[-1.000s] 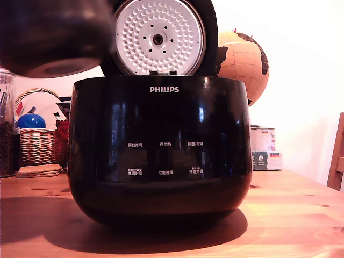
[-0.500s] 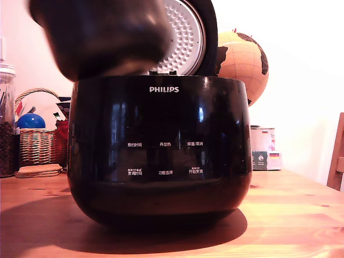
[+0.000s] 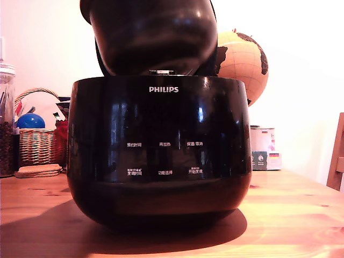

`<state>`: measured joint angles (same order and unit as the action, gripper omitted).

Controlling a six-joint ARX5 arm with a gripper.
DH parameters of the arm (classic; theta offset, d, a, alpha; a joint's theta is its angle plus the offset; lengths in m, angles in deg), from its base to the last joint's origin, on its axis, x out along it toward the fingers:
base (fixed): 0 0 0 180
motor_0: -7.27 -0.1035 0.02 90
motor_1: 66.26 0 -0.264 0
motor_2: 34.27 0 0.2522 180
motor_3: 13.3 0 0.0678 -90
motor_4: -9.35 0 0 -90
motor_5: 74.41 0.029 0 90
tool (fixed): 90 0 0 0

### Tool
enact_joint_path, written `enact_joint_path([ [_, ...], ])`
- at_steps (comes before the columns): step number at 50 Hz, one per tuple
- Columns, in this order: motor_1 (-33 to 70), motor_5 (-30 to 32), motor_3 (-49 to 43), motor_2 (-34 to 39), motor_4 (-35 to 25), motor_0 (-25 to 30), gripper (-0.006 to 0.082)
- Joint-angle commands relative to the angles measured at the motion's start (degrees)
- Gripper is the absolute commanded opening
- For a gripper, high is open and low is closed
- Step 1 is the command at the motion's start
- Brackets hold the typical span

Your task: Place the pot you are holding inside the rice cooker

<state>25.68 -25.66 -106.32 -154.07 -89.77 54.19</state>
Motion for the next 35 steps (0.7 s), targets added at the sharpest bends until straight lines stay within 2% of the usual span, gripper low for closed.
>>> enact_joint_path([
  [1,0.50,-0.39,1.66,-2.75,-0.13,0.63,-0.0024],
  [35,3.02,-4.04,1.18,-3.48,4.07,0.59,-0.0024],
])
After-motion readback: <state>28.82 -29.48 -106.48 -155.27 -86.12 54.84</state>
